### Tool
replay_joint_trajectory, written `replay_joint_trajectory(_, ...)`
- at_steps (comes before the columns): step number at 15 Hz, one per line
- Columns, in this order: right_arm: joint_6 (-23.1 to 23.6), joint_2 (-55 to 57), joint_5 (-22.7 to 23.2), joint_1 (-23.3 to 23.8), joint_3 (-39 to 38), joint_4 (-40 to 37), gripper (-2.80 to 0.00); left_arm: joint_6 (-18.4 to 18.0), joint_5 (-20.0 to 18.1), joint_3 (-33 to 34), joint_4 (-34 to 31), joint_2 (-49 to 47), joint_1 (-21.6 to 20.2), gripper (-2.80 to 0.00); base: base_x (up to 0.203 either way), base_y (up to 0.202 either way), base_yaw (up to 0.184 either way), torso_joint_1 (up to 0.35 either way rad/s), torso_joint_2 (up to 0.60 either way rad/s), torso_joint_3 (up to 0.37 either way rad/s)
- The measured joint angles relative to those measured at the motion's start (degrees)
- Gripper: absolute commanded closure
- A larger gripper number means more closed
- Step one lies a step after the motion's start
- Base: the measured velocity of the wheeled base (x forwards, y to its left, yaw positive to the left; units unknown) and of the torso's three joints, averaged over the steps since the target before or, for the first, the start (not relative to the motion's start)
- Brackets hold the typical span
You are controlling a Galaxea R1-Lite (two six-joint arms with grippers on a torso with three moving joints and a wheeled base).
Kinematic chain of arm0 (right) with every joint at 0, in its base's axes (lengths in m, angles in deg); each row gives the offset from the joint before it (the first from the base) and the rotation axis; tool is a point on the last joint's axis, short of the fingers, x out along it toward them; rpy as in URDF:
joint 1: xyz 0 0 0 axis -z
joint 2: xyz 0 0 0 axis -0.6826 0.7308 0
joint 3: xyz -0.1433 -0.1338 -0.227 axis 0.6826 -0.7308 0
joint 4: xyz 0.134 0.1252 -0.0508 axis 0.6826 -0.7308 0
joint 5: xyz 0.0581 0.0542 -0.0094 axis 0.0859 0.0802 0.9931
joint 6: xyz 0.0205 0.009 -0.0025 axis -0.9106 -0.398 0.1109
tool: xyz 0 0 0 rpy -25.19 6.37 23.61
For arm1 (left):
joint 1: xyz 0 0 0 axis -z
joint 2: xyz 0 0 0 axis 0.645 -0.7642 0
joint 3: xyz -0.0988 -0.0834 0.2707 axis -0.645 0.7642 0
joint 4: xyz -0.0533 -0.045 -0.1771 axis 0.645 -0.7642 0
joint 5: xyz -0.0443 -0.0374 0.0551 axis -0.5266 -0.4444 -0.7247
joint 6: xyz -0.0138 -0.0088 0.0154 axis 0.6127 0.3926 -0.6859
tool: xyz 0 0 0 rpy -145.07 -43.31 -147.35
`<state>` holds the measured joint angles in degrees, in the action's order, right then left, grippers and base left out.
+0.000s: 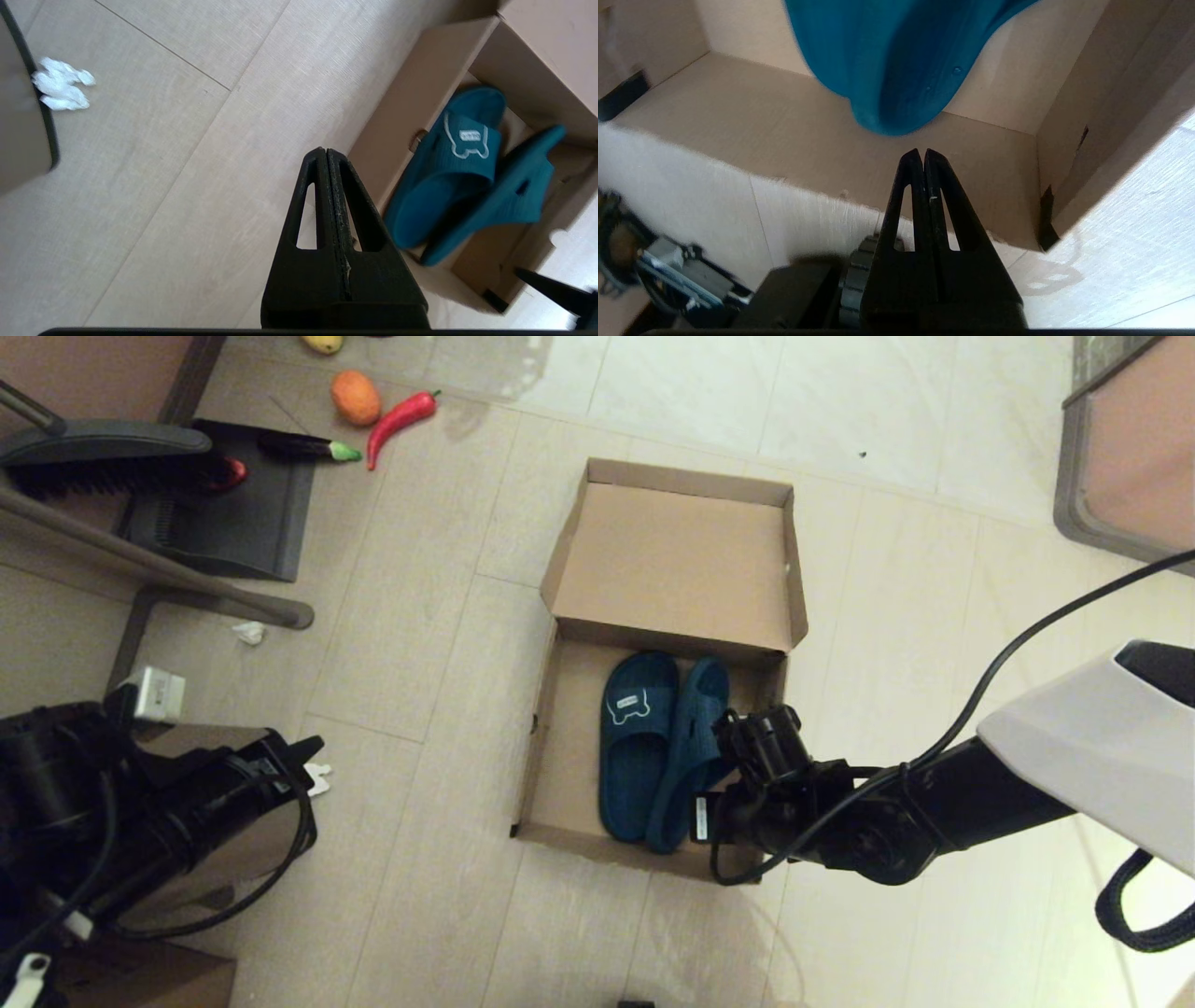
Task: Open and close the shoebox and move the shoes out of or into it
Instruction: Put the shoes out of the shoe box
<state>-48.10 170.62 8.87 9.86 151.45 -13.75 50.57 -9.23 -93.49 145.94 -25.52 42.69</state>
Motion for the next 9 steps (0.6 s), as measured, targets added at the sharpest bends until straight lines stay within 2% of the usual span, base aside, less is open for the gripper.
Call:
replay_joint_trajectory(2, -1.9, 1.3, -1.0, 0.0, 1.2, 0.2, 0.0, 0.1, 0.0, 0.5, 0.0, 0.4, 0.0, 0.0, 0.0, 0.0, 0.0, 0.0, 0.0, 0.0)
replay_joint_trajectory(6, -9.9, 4.2, -1.1, -0.1, 6.8, 0.3, 0.0, 0.3, -0.1, 0.7, 0.0, 0.9, 0.0, 0.0, 0.0, 0.0, 0.0, 0.0, 0.0, 0.0)
replay_joint_trajectory(9, -11.1, 6.3, -1.2, -0.5, 8.9, 0.4, 0.0, 2.1, -0.1, 1.7, 0.0, 1.5, 0.0, 0.0, 0.0, 0.0, 0.0, 0.0, 0.0, 0.0)
